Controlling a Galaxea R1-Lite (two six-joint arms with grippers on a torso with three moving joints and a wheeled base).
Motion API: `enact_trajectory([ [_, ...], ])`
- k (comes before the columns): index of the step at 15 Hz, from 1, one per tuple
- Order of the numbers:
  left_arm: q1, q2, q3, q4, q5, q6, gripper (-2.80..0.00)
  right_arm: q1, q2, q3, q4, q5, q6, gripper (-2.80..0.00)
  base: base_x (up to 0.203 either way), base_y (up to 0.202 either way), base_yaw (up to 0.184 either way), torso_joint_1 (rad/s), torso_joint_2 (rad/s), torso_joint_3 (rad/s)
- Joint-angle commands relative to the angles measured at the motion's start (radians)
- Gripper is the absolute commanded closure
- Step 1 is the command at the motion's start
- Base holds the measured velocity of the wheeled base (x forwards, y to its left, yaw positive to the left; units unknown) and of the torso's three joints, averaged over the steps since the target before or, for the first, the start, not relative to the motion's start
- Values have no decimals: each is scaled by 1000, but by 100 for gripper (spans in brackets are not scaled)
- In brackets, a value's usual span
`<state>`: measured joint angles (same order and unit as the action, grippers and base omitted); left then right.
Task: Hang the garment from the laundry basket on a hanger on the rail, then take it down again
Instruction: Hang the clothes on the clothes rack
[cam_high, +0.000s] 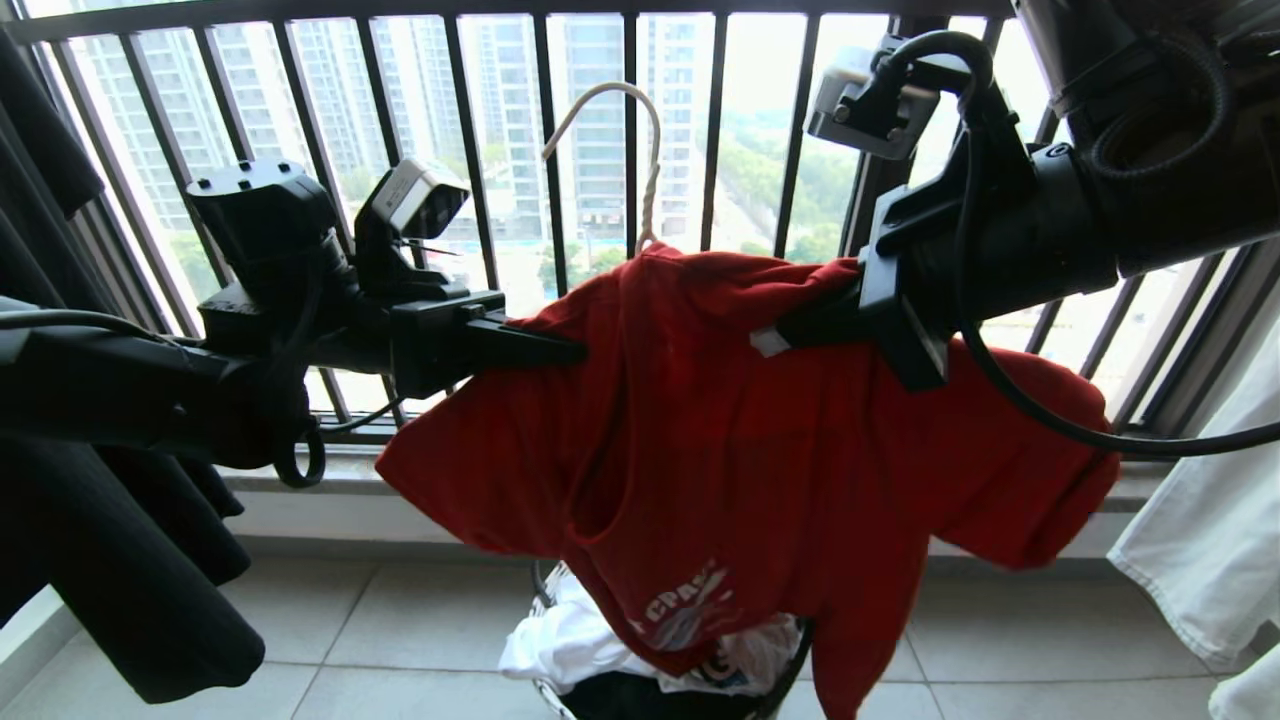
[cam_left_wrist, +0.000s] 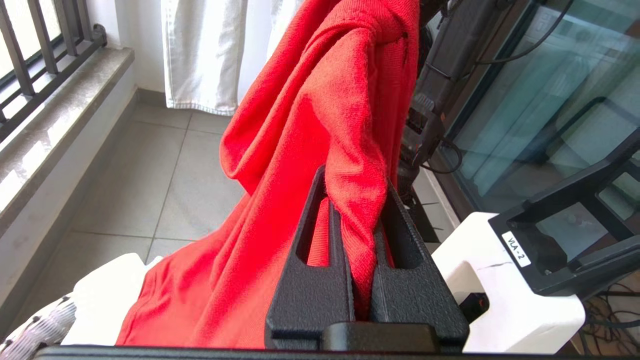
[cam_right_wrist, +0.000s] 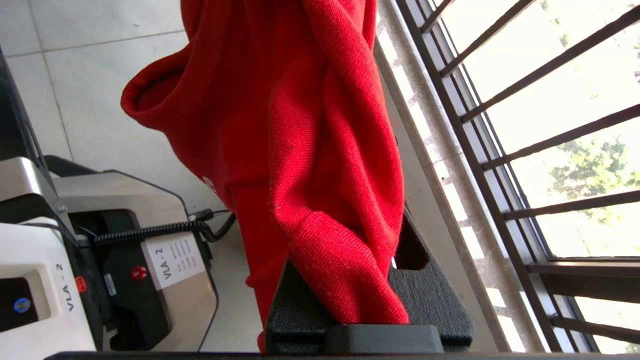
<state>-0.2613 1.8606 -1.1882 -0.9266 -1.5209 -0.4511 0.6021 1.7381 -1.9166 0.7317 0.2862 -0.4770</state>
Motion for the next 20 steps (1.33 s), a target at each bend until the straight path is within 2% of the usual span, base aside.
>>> enact_trajectory([
  [1,-3,12,0,-5,-9,-3,0,1,-9,1,2,1,-2,0,0,0,0,0,0,0],
  [5,-6,20,-2,-9,-9,-1,0,3,-17,4,2,1,-2,0,0,0,0,0,0,0],
  [8,-6,35,10,-76,-9,-2,0,8,-19,5,2,-1,-2,0,0,0,0,0,0,0],
  [9,-13,39,24,-116,-9,-6,-280,8,-19,5,2,-1,-2,0,0,0,0,0,0,0],
  [14,-4,21,25,-128,-5,-14,-280,7,-25,24,2,-5,-3,0,0,0,0,0,0,0],
  [17,37,-15,24,-129,-4,-14,-280,-1,-43,34,2,-9,0,0,0,0,0,0,0,0],
  [20,121,-77,19,-128,0,-23,-280,-24,-43,41,2,-15,4,0,0,0,0,0,0,0],
])
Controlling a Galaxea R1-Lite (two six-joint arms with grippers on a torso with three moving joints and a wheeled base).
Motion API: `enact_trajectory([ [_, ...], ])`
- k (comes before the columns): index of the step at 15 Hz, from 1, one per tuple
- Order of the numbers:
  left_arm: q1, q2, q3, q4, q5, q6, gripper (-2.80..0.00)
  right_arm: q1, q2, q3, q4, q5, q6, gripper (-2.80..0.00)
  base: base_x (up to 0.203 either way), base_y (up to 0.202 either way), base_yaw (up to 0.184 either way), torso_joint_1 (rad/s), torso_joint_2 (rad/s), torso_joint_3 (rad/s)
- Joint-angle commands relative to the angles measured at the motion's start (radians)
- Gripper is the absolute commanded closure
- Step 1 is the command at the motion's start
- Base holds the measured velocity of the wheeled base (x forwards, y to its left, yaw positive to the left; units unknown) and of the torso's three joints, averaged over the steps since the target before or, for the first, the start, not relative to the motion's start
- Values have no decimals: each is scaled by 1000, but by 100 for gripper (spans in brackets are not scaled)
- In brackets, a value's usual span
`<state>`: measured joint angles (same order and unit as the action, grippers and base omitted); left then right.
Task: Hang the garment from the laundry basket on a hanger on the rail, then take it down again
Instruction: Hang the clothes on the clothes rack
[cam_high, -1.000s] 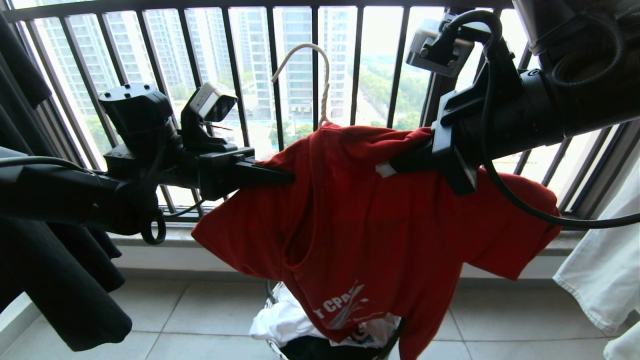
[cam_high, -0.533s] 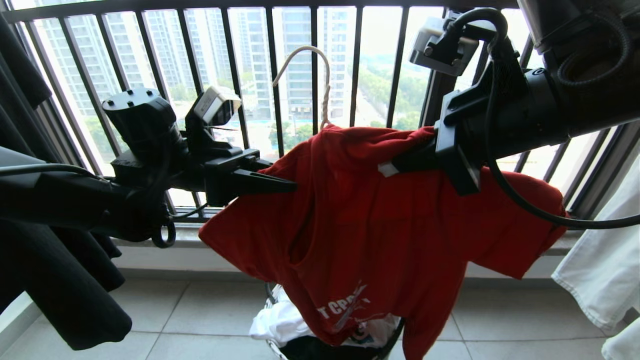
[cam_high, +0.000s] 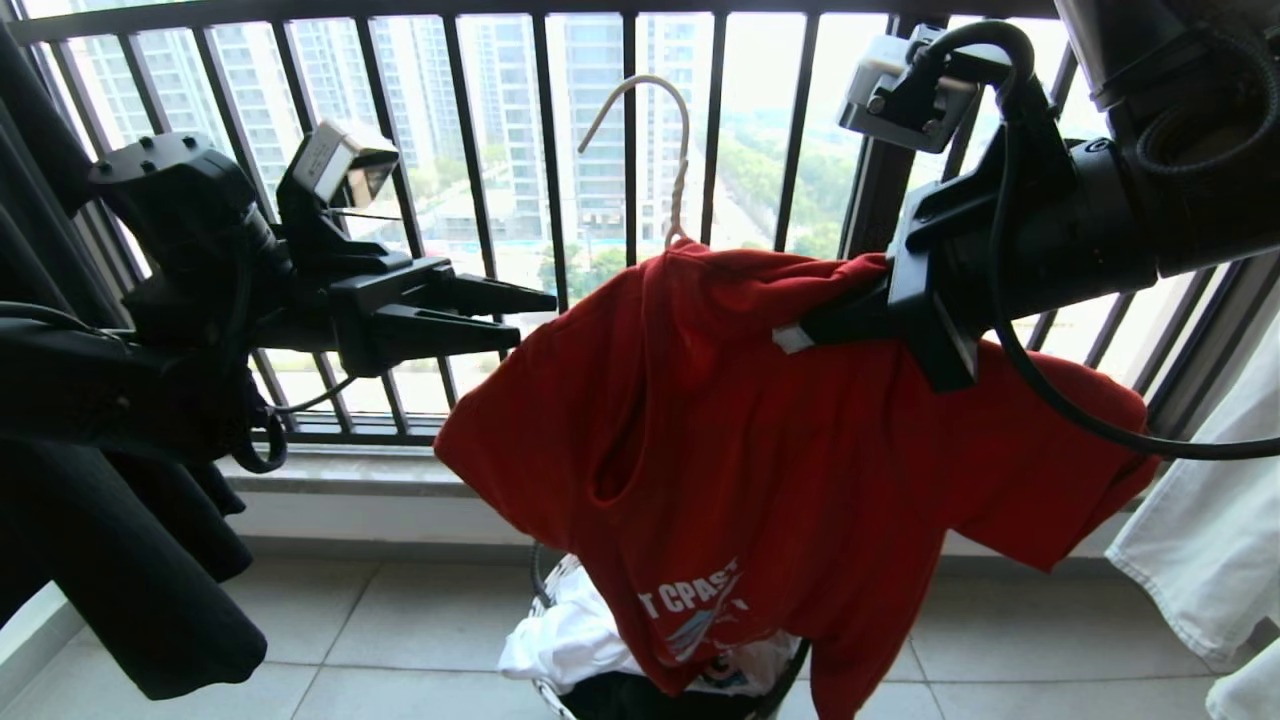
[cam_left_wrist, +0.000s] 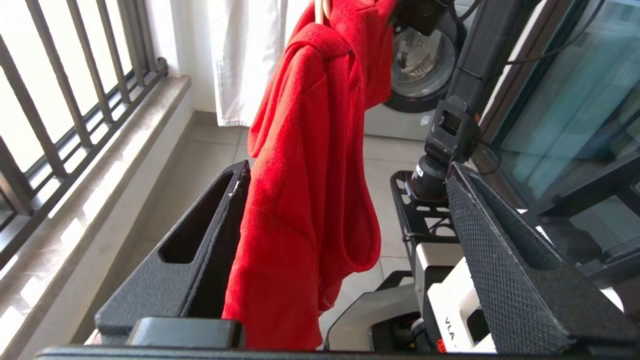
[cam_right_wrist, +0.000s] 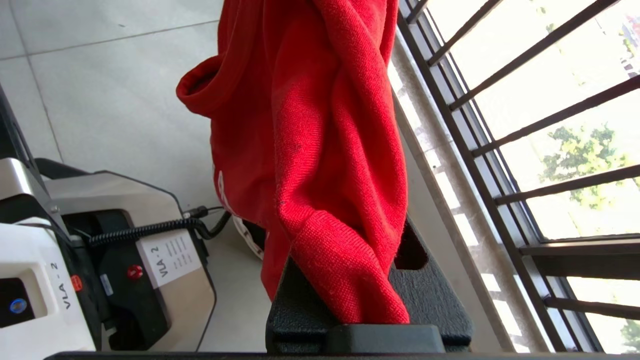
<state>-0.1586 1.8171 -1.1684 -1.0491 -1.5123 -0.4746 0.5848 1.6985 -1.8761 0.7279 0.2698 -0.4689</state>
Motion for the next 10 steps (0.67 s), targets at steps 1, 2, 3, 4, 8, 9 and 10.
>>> enact_trajectory([
  [1,36,-62,-12,-5,-5,-26,-280,-17,-9,11,5,3,-2,0,0,0,0,0,0,0],
  [2,64,-92,-23,-5,-4,-78,-280,-19,-14,11,5,4,0,0,0,0,0,0,0,0],
  [3,82,-116,-22,-5,-3,-110,-280,-21,-22,12,5,5,14,0,0,0,0,0,0,0],
  [4,108,-141,2,-4,-3,-127,-280,-23,-32,12,4,4,42,0,0,0,0,0,0,0],
  [8,259,-256,150,6,-2,-183,0,-49,-44,11,-46,-26,66,0,0,0,0,0,0,0],
  [9,306,-282,166,8,1,-236,0,-62,-43,13,-84,-51,101,0,0,0,0,0,0,0],
  [10,353,-303,174,9,4,-284,0,-69,-42,16,-128,-78,143,0,0,0,0,0,0,0],
])
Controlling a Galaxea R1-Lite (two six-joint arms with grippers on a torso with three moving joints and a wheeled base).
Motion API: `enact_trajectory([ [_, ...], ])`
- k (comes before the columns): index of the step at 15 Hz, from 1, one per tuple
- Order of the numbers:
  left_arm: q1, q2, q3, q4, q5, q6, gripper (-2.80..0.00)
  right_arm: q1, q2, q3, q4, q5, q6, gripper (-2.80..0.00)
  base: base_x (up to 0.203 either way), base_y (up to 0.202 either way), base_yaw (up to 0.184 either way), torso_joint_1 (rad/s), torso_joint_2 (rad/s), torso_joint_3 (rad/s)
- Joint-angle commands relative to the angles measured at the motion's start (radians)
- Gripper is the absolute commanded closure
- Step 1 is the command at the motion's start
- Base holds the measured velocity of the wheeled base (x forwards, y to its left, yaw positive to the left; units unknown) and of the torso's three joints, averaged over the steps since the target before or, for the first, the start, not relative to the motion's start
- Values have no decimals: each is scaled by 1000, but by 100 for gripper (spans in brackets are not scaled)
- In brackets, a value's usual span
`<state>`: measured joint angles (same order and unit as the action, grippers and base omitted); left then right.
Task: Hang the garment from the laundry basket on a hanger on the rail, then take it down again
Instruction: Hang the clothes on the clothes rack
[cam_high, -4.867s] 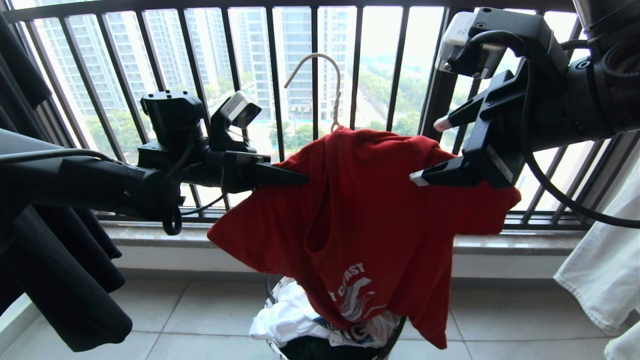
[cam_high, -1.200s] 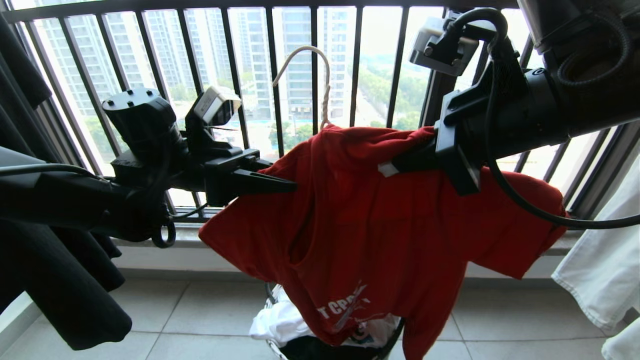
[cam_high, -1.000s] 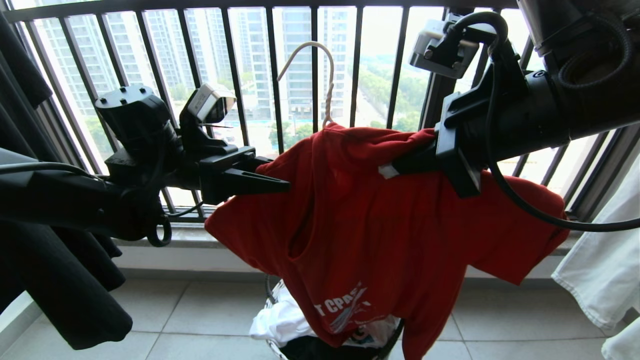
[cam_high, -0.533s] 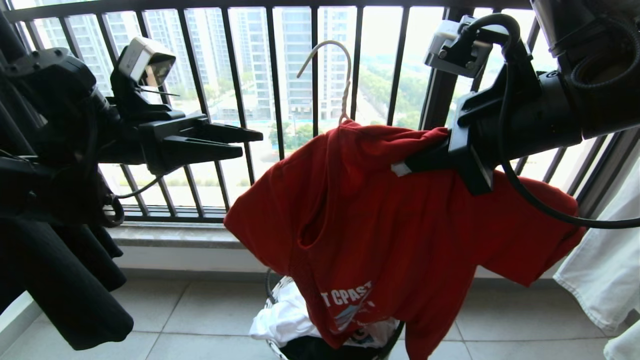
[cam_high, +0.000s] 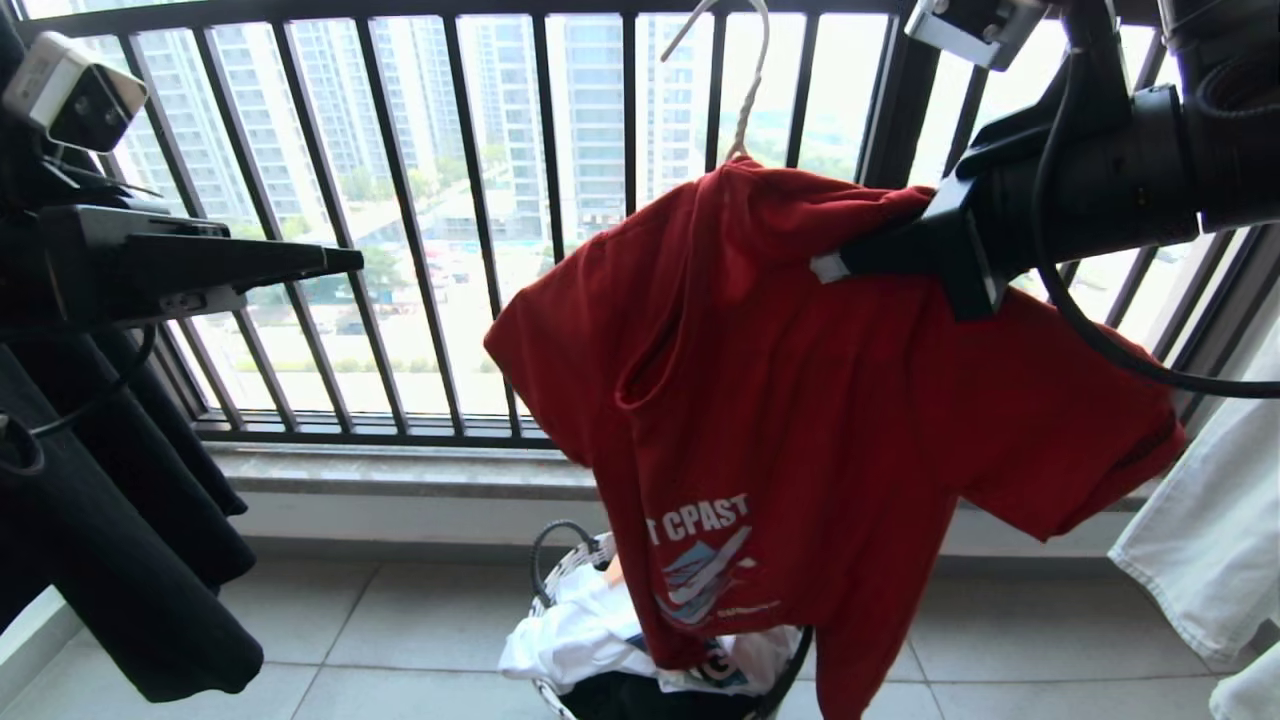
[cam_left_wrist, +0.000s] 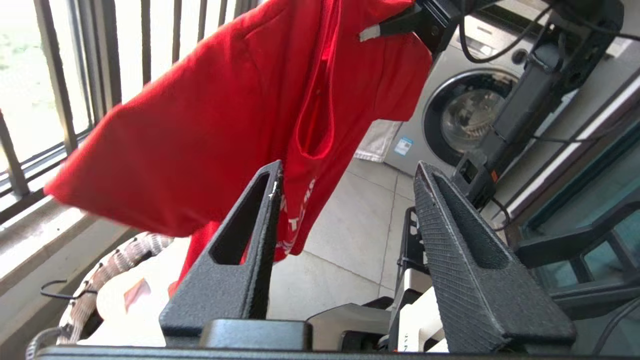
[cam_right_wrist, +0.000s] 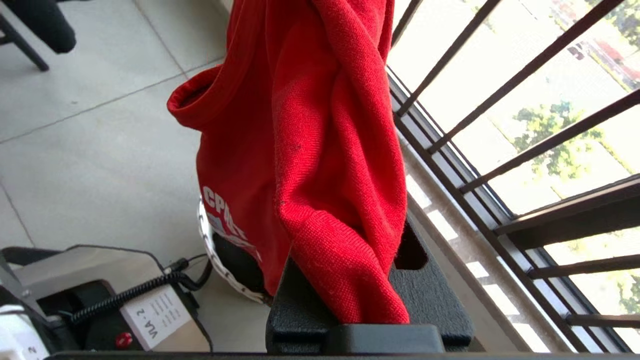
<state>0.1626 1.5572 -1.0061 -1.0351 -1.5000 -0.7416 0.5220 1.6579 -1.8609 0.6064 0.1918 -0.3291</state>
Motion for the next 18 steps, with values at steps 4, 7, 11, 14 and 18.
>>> enact_trajectory([
  [4,189,-127,82,-4,-5,-171,0,-25,-18,49,-46,-122,101,0,0,0,0,0,0,0],
  [7,187,-139,126,-8,-3,-233,0,-25,-85,103,-50,-172,170,0,0,0,0,0,0,0],
  [11,67,-135,119,-6,116,-236,0,-30,-155,153,-50,-235,204,0,0,0,0,0,0,0],
  [14,-15,-79,113,-1,218,-236,0,-46,-170,172,-51,-243,214,0,0,0,0,0,0,0],
  [18,-58,-76,112,3,384,-234,0,-64,-179,170,-53,-244,211,0,0,0,0,0,0,0],
])
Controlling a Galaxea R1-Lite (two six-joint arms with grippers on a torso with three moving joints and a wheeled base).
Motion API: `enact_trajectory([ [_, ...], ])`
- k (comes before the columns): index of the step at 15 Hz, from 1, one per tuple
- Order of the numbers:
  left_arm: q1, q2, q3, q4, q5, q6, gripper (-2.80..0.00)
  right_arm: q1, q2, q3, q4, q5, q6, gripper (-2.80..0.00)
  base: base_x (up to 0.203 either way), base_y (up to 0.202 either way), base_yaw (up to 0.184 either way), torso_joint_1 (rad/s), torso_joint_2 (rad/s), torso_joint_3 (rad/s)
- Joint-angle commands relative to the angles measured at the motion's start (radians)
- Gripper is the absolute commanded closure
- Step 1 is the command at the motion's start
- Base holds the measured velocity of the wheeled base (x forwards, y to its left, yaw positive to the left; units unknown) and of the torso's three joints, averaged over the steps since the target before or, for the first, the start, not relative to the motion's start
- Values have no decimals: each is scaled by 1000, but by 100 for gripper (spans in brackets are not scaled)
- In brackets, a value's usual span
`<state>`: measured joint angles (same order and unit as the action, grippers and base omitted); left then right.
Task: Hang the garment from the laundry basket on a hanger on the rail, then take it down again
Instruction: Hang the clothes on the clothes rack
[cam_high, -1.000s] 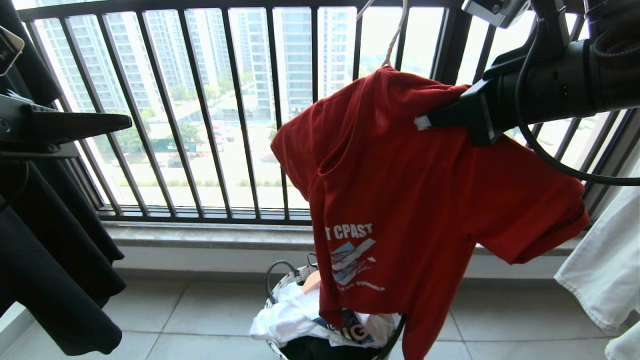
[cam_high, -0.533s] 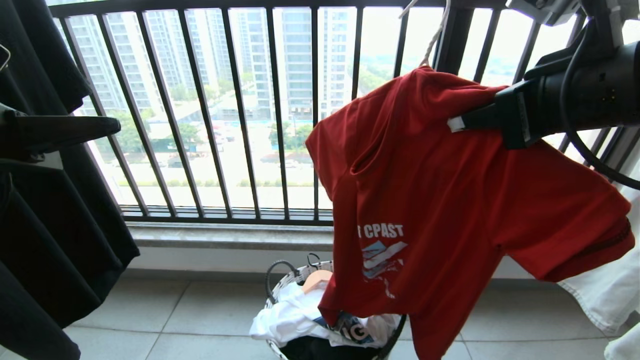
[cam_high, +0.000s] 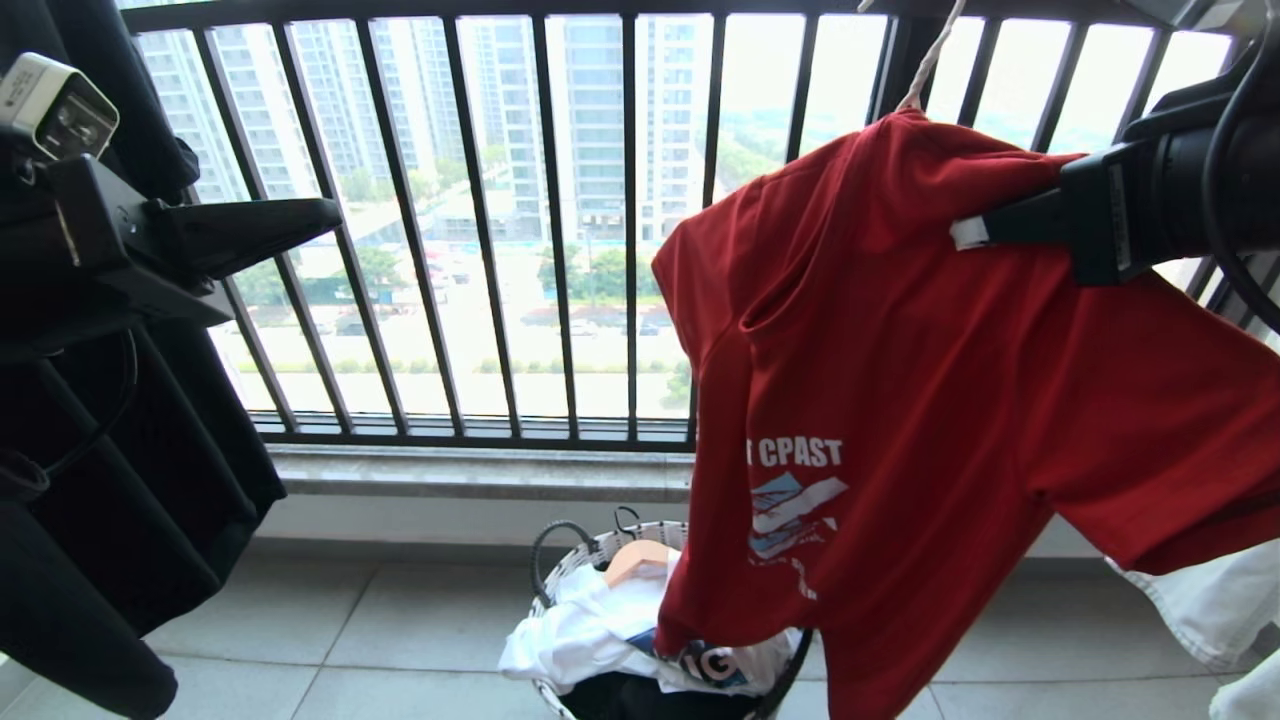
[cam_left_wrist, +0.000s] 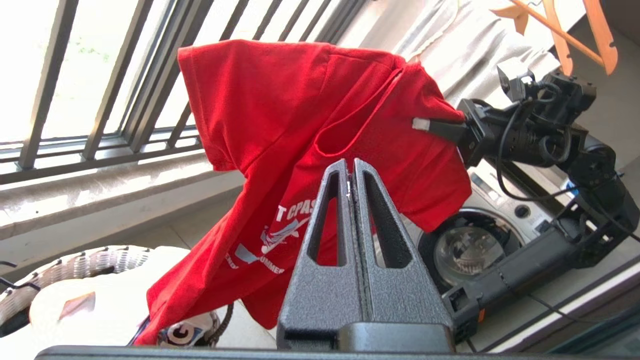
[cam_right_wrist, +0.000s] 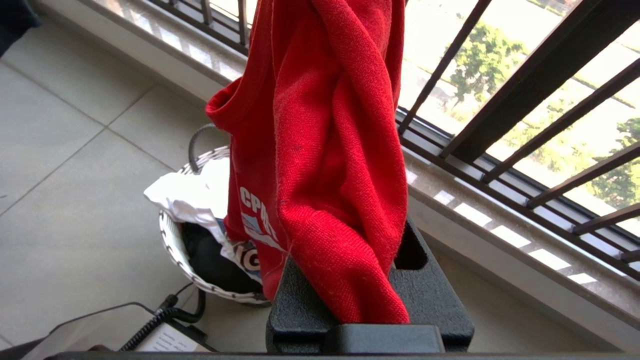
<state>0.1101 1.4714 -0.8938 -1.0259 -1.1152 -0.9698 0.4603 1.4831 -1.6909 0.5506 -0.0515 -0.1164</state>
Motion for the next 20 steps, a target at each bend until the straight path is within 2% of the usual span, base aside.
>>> enact_trajectory([
  [1,-18,11,0,-6,26,-3,0,-12,-8,0,3,-1,1,0,0,0,0,0,0,0],
  [4,-75,40,1,3,110,12,0,-26,-17,3,3,-4,1,0,0,0,0,0,0,0],
  [5,-111,53,1,22,184,41,0,-31,-19,3,3,-4,1,0,0,0,0,0,0,0],
  [6,-157,66,0,52,276,104,0,-35,-21,4,3,-4,1,0,0,0,0,0,0,0],
  [7,-199,76,-2,109,362,204,0,-37,-23,5,5,-4,1,0,0,0,0,0,0,0],
  [9,-252,82,-26,294,466,395,0,-51,-26,10,3,-4,3,0,0,0,0,0,0,0],
  [12,-278,53,-106,570,599,594,0,-90,-43,31,3,-3,31,0,0,0,0,0,0,0],
  [13,-280,47,-135,666,666,687,0,-97,-59,45,3,-2,44,0,0,0,0,0,0,0],
  [14,-281,45,-165,757,775,789,0,-106,-81,64,3,-2,62,0,0,0,0,0,0,0],
  [15,-282,49,-187,810,862,848,0,-121,-100,80,3,-3,71,0,0,0,0,0,0,0],
  [16,-283,52,-204,835,893,871,0,-134,-121,95,3,-4,74,0,0,0,0,0,0,0],
  [18,-283,46,-206,837,894,870,0,-168,-156,136,4,-13,103,0,0,0,0,0,0,0],
  [20,-283,35,-206,837,893,870,0,-172,-168,170,4,-90,133,0,0,0,0,0,0,0],
])
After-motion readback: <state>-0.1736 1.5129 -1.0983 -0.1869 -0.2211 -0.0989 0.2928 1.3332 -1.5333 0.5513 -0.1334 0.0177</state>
